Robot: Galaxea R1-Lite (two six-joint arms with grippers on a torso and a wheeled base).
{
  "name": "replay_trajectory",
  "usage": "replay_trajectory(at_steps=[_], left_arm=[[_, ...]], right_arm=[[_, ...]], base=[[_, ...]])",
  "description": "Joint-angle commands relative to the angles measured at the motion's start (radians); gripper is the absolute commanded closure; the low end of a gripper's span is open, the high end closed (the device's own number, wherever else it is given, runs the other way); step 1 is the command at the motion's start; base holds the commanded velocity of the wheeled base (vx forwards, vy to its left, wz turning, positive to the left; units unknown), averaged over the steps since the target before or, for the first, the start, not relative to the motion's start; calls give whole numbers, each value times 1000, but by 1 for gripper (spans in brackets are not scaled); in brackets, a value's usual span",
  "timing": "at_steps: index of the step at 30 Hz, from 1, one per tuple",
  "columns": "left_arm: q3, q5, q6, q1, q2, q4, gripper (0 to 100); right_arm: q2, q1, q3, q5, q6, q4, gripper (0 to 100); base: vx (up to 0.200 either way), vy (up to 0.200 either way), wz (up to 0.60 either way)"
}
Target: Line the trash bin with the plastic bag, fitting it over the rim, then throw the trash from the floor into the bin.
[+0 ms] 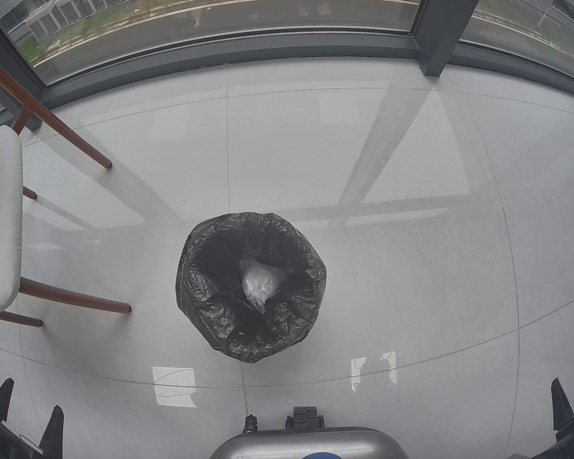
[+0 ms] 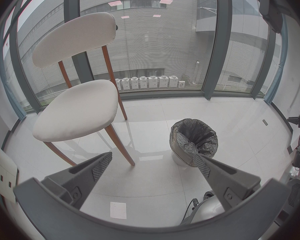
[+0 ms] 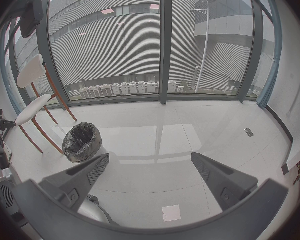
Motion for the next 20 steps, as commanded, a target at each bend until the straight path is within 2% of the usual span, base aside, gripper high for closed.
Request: replay_trajectory(at_steps=[1,20], left_arm=[[16,0,0,0,-11,1,0],[16,0,0,0,-12,0,0]], right_arm=[[-15,0,18,1,0,-2,0],[-15,-2,18,-1,-2,0,0]], base=[[0,0,0],[0,0,0]])
